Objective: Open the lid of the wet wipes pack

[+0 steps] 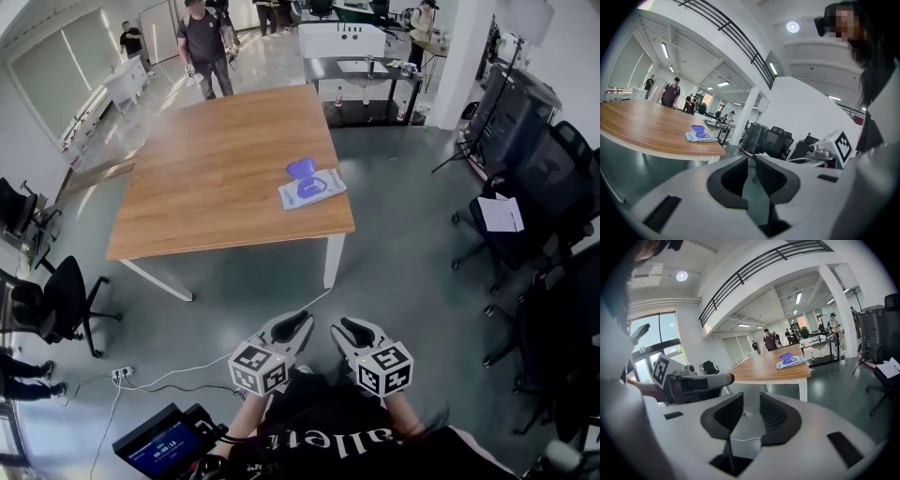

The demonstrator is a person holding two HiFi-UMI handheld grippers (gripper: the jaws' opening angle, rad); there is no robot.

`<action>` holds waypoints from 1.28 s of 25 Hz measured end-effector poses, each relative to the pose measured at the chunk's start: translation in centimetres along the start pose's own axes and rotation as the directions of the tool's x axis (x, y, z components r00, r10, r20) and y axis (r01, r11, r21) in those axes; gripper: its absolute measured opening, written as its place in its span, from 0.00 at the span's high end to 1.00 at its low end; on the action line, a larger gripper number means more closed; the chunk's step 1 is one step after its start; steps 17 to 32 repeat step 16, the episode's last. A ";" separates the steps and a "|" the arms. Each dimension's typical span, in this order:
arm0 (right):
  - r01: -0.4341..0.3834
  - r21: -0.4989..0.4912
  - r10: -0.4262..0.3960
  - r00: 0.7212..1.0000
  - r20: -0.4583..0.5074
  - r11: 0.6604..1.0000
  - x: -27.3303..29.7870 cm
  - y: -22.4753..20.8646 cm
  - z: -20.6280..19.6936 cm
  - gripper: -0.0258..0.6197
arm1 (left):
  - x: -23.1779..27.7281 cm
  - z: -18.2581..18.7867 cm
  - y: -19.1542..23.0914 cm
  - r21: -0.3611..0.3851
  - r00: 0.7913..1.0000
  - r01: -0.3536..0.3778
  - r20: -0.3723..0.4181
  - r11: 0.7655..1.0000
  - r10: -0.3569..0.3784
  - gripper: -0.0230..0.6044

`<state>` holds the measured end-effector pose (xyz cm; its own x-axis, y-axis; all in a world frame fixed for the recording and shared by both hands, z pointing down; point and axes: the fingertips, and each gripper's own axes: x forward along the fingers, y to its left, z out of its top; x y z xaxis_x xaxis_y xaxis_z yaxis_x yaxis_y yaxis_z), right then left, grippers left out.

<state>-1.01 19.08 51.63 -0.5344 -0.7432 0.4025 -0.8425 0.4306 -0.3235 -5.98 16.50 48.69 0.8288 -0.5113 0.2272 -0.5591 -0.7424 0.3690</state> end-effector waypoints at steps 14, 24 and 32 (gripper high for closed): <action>-0.009 -0.007 0.009 1.000 -0.011 1.000 -0.4 0.2 -0.4 0.78 | -0.1 -0.4 -0.6 0.004 1.000 -0.007 -0.012 1.000 0.007 0.87; -0.009 -0.008 0.009 1.000 -0.012 1.000 -0.4 0.3 -0.5 0.78 | -0.2 -0.4 -0.6 0.004 1.000 -0.007 -0.012 1.000 0.007 0.88; -0.009 -0.008 0.009 1.000 -0.012 1.000 -0.4 0.3 -0.5 0.78 | -0.2 -0.4 -0.6 0.004 1.000 -0.007 -0.012 1.000 0.007 0.88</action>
